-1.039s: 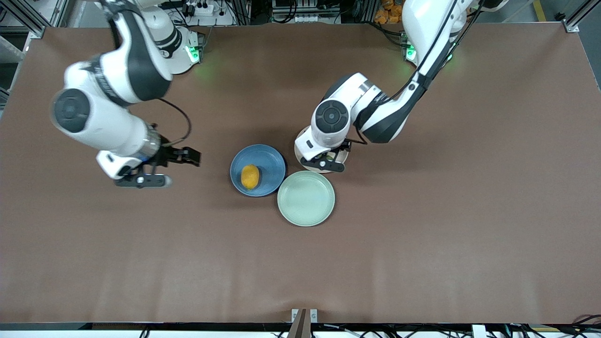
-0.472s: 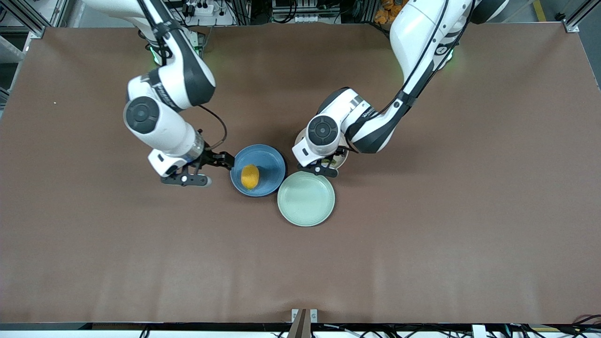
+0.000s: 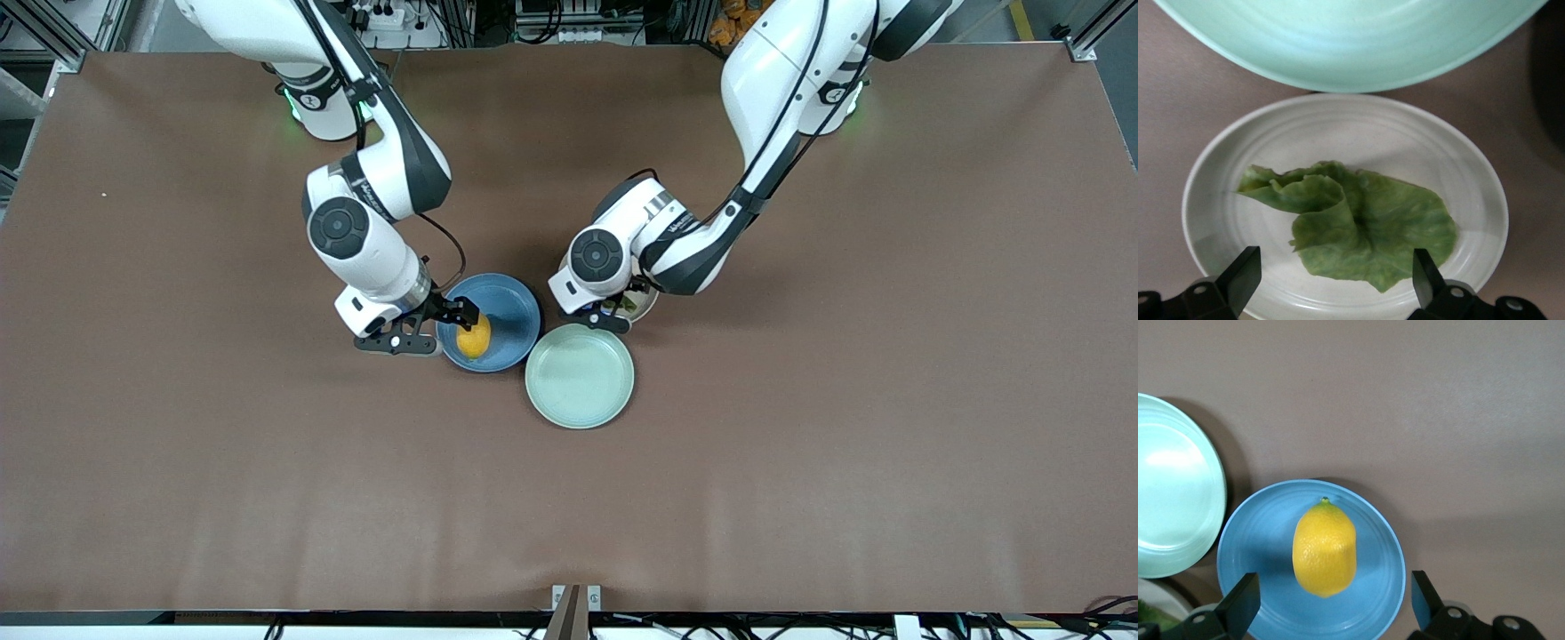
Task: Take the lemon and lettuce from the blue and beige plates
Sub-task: 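Close the right gripper on the lemon while the left gripper grasps lettuce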
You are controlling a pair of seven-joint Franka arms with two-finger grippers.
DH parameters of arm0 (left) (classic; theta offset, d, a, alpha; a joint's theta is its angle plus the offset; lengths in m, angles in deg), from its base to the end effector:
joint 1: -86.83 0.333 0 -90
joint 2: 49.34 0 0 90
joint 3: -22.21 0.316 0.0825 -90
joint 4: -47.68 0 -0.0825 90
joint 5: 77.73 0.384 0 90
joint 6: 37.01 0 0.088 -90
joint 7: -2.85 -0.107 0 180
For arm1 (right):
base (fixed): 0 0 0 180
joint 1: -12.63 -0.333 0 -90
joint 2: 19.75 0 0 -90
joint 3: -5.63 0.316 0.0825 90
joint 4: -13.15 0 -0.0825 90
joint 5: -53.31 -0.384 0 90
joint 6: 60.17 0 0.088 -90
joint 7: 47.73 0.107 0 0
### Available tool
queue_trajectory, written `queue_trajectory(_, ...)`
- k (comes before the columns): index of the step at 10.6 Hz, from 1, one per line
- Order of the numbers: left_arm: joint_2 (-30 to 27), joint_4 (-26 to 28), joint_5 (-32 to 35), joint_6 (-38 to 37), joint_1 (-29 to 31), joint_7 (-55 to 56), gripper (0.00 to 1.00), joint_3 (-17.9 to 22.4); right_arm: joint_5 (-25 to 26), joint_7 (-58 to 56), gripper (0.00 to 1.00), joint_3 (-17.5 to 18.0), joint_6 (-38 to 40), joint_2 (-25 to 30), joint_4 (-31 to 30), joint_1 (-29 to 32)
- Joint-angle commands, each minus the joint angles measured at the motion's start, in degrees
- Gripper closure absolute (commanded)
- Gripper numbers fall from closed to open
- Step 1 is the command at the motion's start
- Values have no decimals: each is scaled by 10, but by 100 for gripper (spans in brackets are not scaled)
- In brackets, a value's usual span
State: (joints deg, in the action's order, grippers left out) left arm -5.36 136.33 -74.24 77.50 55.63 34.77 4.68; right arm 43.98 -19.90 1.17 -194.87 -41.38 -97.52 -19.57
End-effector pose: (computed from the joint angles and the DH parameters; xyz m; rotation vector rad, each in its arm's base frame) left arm 0.4646 -0.4851 0.1930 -3.0201 0.4184 0.4981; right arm 0.5512 0.2952 0.2964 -3.0373 0.1635 0.0041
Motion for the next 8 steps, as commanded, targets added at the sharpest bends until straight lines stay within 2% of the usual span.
queue_trajectory(1,15,-6,16,16,-8,16,0,5,-8,27,0,-5,-34,-21,-2,-19)
queue_trajectory(6,28,-6,23,24,-19,38,0,6,-7,42,0,-5,-94,-70,-2,-35)
queue_trajectory(7,28,-6,40,28,-19,51,23,6,-6,42,0,-5,-107,-80,-5,-36)
queue_trajectory(8,29,-6,42,29,-20,66,68,6,-6,42,0,-6,-119,-90,-5,-40)
